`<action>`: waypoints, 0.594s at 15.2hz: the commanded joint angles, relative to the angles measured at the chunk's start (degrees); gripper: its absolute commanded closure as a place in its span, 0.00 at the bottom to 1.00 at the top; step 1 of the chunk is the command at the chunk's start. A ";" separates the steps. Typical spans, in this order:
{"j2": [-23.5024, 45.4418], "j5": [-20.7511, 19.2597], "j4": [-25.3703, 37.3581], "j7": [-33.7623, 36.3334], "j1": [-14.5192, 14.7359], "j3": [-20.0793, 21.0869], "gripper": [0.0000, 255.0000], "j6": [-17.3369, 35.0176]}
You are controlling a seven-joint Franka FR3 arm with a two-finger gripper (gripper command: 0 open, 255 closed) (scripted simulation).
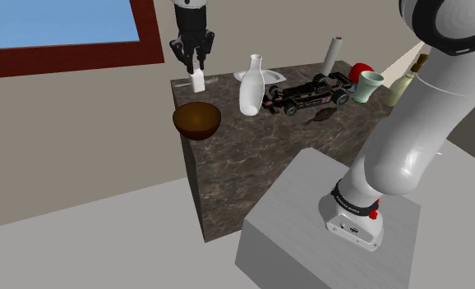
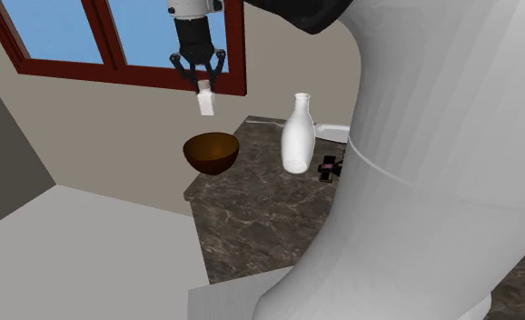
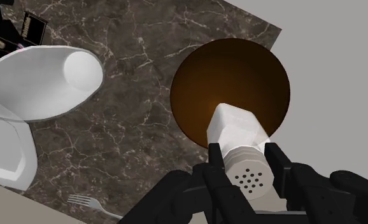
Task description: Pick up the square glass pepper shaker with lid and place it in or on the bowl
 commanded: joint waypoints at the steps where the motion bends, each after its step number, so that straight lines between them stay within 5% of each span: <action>1: 0.68 -0.13 -0.15 0.41 0.15 0.13 1.00 0.80; 9: 0.73 -0.26 -6.24 0.79 0.09 0.07 1.00 6.93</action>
